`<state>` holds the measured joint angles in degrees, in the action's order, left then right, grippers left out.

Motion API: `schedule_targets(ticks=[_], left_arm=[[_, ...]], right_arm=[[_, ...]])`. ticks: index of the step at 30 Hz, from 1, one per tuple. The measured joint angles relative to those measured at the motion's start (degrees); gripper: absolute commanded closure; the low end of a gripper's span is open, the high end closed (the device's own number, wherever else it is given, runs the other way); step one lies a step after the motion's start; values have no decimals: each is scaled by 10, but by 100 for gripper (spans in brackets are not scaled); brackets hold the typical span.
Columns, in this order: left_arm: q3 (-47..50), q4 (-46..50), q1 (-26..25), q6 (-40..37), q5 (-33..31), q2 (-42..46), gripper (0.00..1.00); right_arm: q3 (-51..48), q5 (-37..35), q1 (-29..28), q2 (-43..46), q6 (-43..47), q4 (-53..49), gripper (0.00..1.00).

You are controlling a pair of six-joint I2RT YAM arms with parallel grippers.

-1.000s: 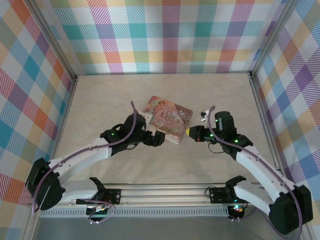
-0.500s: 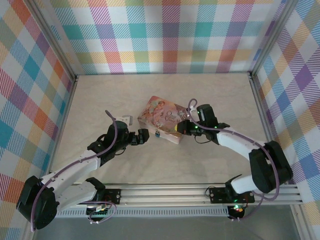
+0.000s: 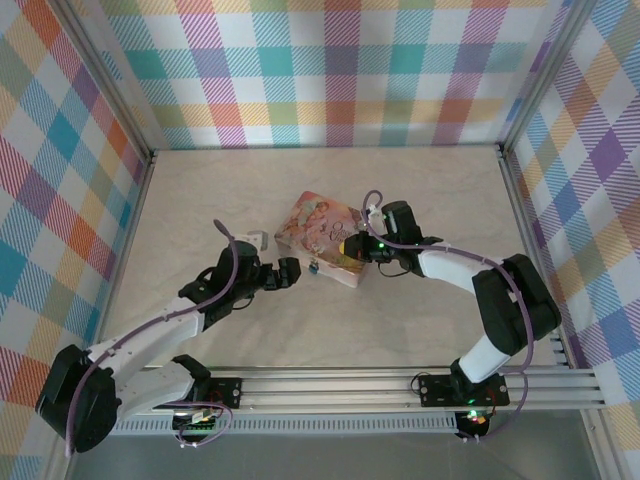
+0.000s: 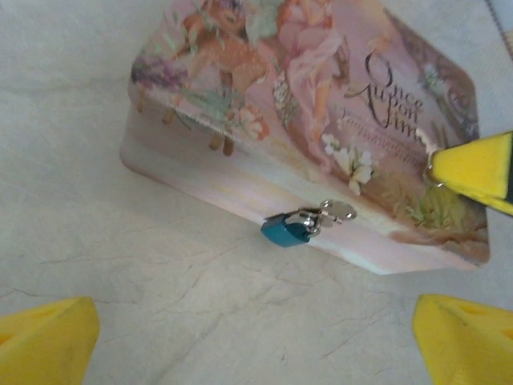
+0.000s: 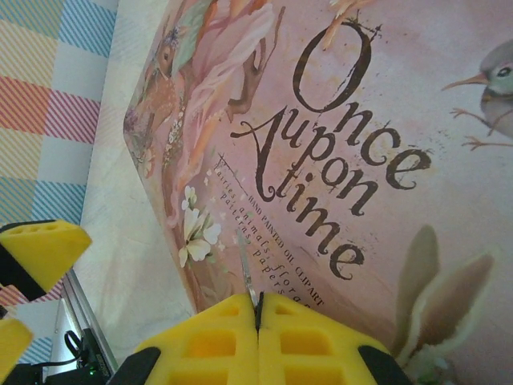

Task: Unlock a padlock with a key

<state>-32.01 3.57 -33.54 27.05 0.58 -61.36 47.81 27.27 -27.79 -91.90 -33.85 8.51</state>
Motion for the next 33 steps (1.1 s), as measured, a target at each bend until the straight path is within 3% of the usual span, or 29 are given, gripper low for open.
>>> schedule_targets(ticks=[11,23,33], left_arm=[[-1,-88,0,-2,60,-116,15],[-1,-228,0,-17,97,-198,21],[-3,-284,0,-22,121,-269,29]], right_arm=[[-13,0,0,1,0,23,100],[-14,0,0,1,0,24,100],[-14,-2,0,1,0,24,100]])
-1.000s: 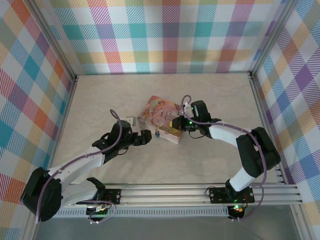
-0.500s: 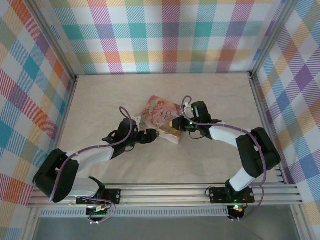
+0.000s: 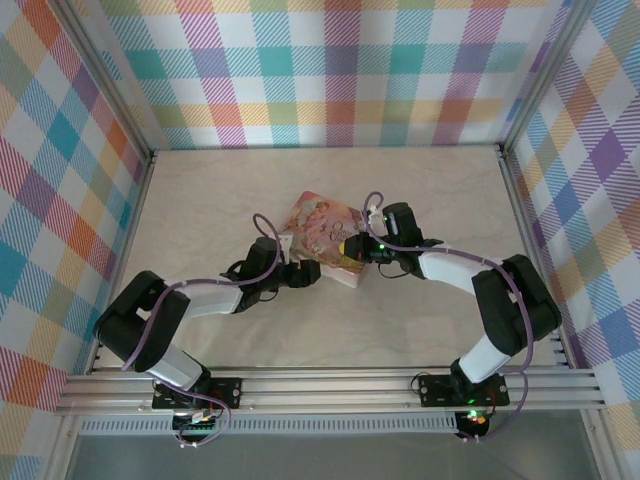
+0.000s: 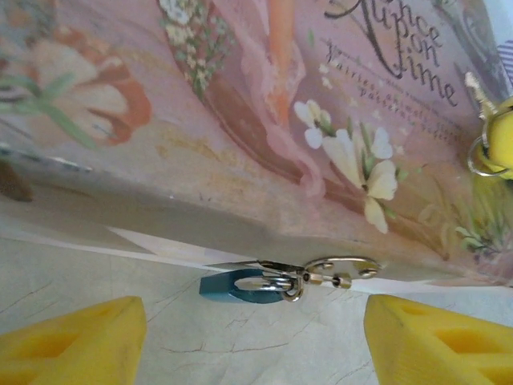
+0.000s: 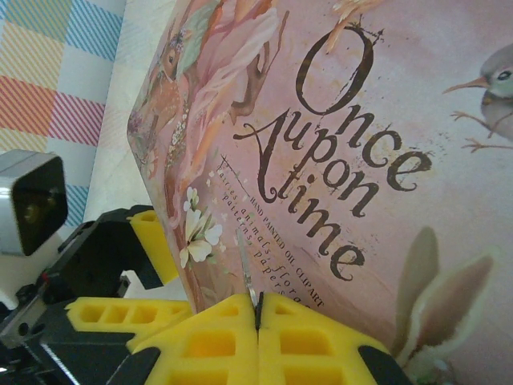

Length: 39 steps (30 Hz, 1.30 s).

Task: Unlock a padlock with a key

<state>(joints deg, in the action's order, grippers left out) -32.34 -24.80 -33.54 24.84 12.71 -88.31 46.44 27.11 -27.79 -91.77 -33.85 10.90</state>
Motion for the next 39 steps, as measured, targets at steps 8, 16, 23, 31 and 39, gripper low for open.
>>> schedule_targets(ticks=[8,16,23,31,39], left_arm=[[-14,-22,0,0,20,-34,36],[-25,-28,0,0,35,-59,42],[-28,-44,0,0,44,-73,47],[-28,-69,0,12,53,-85,55],[-31,-87,-1,25,55,-96,59]], right_arm=[[0,-1,0,0,0,0,100],[0,-3,0,0,2,1,100],[0,-7,0,0,2,2,100],[0,-12,0,0,2,5,100],[0,-19,1,0,2,7,100]])
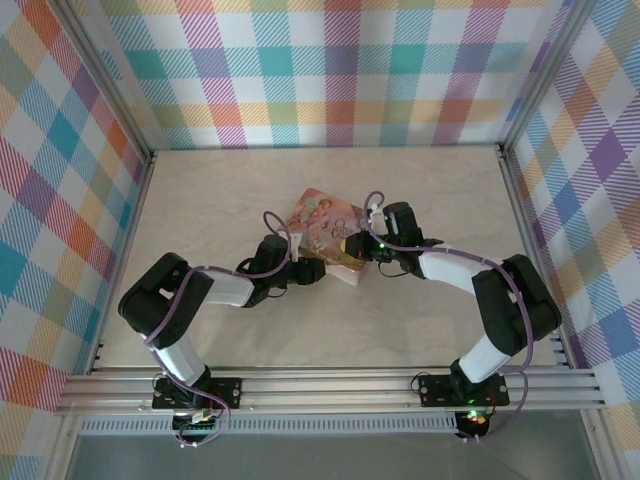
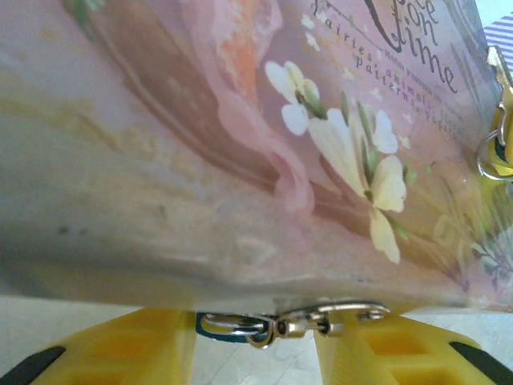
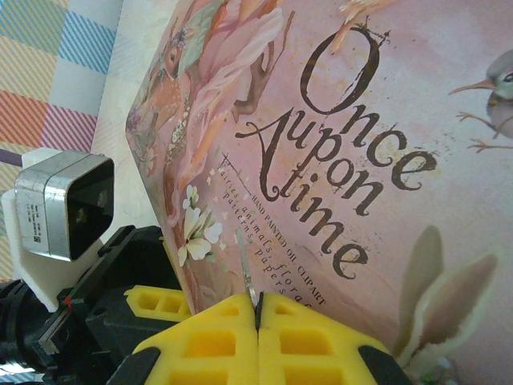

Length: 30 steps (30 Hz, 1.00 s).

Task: Unlock a padlock with a key

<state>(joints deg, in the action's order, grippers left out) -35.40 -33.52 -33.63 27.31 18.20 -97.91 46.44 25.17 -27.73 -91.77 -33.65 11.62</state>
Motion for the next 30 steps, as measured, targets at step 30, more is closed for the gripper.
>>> schedule_targets(ticks=[30], left_arm=[[-23,-11,-20,25,-28,-29,69]], right_arm=[[0,-12,4,0,0,4,100]])
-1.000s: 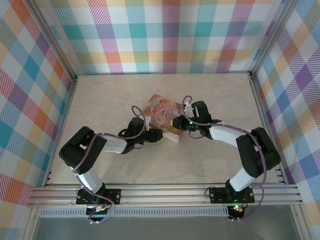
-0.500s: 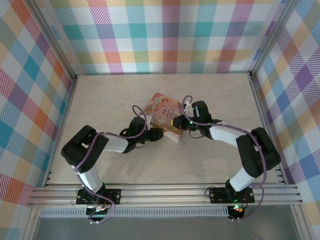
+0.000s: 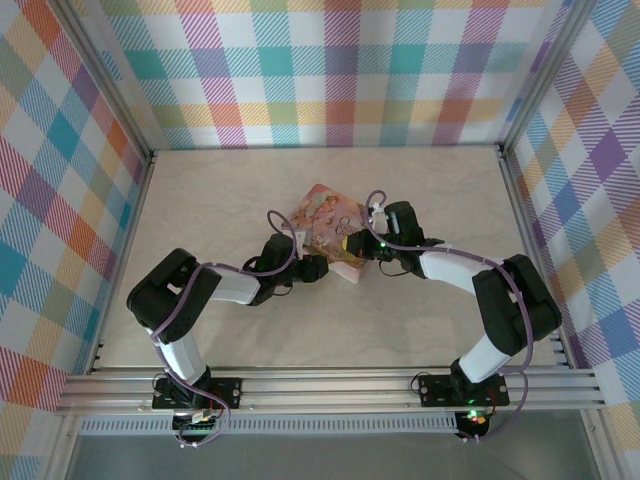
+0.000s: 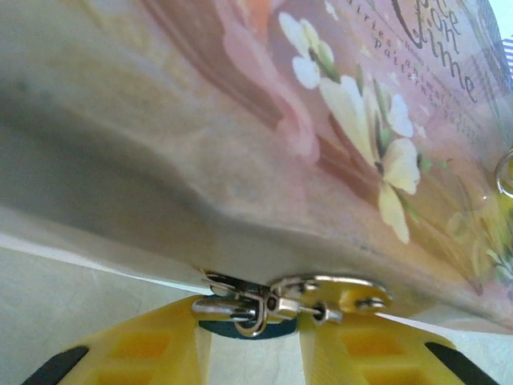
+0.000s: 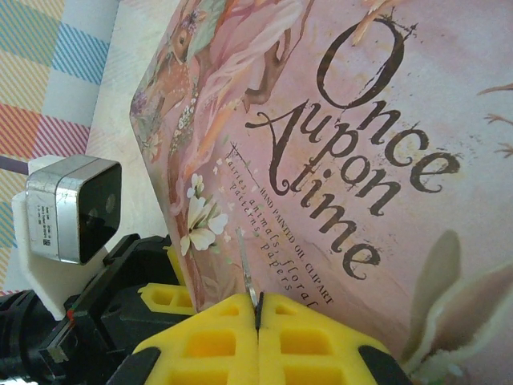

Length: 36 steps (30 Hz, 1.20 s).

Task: Unlock a padlock with a key

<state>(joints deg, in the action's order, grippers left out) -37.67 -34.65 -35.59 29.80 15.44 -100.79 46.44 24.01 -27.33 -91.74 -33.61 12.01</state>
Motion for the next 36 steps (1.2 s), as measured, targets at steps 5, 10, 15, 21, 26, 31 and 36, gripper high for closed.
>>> schedule_targets(ticks=[5,10,15,21,26,31,36], left_arm=[[-1,0,0,15,-1,0,72],[-8,10,-5,39,0,0,72],[-24,42,-11,66,3,3,72],[-43,90,-14,100,21,28,73],[-67,115,-15,133,49,39,73],[-96,141,-15,159,73,39,74],[-113,175,-17,173,77,49,76]], right_arm=[[0,-2,0,2,2,0,100],[-10,-10,-1,21,15,-13,100],[-19,-28,-3,68,43,-49,100],[-50,-45,-4,163,82,-52,100],[-104,-52,-12,231,106,-42,100],[-158,-71,-51,281,130,-38,100],[-196,-99,-84,288,151,-11,100]])
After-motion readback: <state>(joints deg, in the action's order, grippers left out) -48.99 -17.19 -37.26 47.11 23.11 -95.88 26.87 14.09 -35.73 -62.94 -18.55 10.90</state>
